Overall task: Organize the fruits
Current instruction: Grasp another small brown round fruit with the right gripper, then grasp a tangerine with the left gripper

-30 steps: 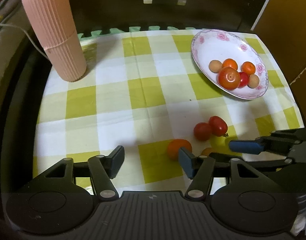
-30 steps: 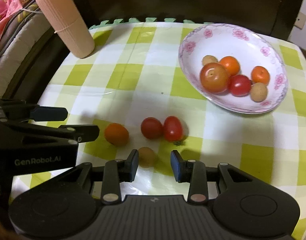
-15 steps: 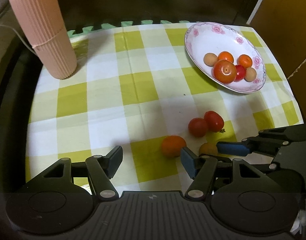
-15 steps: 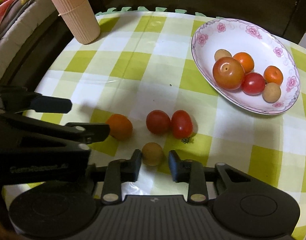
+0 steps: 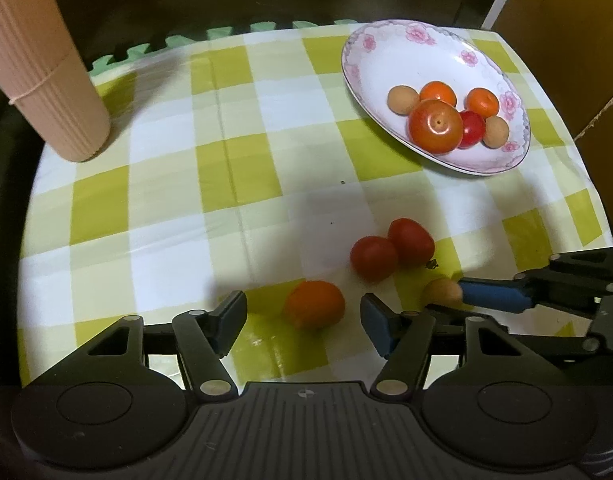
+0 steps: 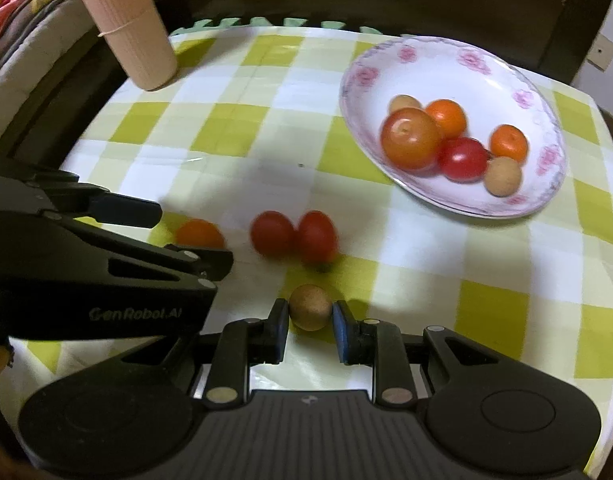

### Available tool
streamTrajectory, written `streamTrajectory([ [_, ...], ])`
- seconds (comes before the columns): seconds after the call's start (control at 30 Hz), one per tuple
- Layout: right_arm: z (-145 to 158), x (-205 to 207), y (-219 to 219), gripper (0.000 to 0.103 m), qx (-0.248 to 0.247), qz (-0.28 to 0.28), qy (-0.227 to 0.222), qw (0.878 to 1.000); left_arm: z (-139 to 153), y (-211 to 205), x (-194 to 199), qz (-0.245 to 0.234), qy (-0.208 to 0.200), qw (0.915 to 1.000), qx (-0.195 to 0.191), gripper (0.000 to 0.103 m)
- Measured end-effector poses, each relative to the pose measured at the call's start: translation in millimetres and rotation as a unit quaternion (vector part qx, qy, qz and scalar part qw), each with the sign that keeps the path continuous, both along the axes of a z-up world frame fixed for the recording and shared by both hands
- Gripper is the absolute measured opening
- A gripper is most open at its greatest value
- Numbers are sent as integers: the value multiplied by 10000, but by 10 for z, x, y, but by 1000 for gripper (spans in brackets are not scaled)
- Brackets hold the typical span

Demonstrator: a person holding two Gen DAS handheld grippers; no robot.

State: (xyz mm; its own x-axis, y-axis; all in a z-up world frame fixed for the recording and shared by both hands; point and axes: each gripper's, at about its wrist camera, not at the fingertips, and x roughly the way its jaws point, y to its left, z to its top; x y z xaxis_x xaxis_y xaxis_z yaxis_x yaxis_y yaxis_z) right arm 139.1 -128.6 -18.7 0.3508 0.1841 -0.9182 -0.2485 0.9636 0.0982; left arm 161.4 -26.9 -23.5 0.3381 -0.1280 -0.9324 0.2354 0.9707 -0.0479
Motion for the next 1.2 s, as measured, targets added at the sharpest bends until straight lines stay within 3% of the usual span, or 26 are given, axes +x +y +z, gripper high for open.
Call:
streamTrajectory([
  [0.2,-4,-3,-72,24,27,-95,18,9999,-57,-50,13,-55,46,10000,25,53],
  [0.77,-59,51,-87,24,130,-179,127,9997,-64,-63,35,-36,45,10000,24,52],
  [0.93,-59,48,-103,24,156,-195,138,9996,-67,-76,47,-26,63,10000,32,57],
  [1.03,-63,53,-105,24,170,-208,148,9995,-63,-45,64,61,84,9999,34,71],
  [1.2,-69,68,-110,28,191,-196,153,9995,-57,-31,83,67,93,9999,-19,71],
])
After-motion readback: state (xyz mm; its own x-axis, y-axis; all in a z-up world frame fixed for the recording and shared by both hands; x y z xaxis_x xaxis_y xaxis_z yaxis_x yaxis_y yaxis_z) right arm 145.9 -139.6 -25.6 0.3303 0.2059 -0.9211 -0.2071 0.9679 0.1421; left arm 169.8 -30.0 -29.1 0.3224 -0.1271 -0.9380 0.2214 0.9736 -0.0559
